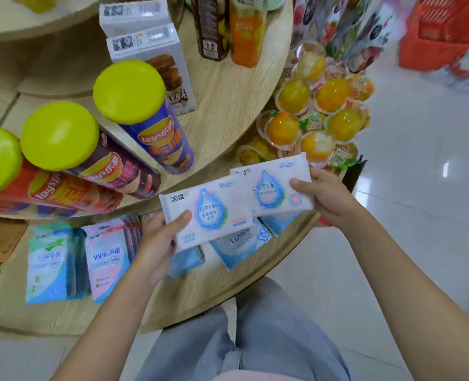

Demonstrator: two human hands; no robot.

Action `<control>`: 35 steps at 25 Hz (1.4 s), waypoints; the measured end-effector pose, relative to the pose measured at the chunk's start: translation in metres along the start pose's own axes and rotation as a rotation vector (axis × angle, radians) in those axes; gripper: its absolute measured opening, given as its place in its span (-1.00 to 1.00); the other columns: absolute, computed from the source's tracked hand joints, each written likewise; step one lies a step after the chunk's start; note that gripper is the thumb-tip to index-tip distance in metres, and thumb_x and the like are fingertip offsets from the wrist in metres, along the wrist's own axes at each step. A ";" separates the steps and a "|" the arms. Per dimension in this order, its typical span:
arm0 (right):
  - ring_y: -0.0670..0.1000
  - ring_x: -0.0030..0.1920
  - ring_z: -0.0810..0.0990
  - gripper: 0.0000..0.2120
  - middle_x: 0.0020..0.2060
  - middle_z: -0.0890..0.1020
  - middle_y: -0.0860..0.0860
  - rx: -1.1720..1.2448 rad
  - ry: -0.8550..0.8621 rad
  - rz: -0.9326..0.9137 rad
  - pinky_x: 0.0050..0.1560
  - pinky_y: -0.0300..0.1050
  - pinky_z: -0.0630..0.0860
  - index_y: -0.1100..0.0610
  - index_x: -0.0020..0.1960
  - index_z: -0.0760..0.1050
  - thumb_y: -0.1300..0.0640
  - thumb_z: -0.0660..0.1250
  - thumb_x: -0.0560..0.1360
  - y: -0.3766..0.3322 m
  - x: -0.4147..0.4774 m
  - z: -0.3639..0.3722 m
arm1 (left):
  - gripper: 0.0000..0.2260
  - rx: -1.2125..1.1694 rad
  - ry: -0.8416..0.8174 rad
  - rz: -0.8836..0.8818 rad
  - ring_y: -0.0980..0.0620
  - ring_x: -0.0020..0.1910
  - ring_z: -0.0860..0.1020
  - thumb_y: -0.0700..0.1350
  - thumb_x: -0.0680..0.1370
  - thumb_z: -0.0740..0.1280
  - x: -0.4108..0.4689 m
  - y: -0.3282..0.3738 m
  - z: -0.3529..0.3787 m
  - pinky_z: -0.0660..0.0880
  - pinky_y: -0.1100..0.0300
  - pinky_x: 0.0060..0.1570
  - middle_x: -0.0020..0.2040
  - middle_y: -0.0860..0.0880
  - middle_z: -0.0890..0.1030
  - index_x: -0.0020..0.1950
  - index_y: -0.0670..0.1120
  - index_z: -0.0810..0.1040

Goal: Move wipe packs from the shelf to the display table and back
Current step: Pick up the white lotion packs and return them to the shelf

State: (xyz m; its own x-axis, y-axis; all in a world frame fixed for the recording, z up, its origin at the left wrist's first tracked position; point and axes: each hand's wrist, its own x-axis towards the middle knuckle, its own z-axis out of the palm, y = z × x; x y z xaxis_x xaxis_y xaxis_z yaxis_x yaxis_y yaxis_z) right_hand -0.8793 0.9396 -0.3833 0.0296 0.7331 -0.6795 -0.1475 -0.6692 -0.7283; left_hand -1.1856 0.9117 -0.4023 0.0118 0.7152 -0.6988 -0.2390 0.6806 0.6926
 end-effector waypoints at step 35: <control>0.03 -0.14 0.71 -0.72 -0.12 0.73 0.02 1.023 1.727 -0.553 -0.24 -0.11 0.64 0.15 0.05 0.55 0.24 0.40 0.34 0.356 -0.620 -0.314 | -0.20 0.928 -1.675 -0.177 -0.11 -0.04 0.67 0.18 -0.04 0.63 -0.381 -0.330 0.550 0.62 0.13 -0.25 0.04 -0.14 0.69 0.11 -0.13 0.59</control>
State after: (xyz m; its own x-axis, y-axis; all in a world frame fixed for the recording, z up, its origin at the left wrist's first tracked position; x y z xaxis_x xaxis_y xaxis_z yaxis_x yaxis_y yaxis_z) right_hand -0.6399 0.2083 -0.2493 0.8483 -0.4577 -0.2663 -0.1534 0.2689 -0.9509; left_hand -0.5774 0.5018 -0.2660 0.8913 -0.3455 -0.2937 0.3774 0.2061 0.9028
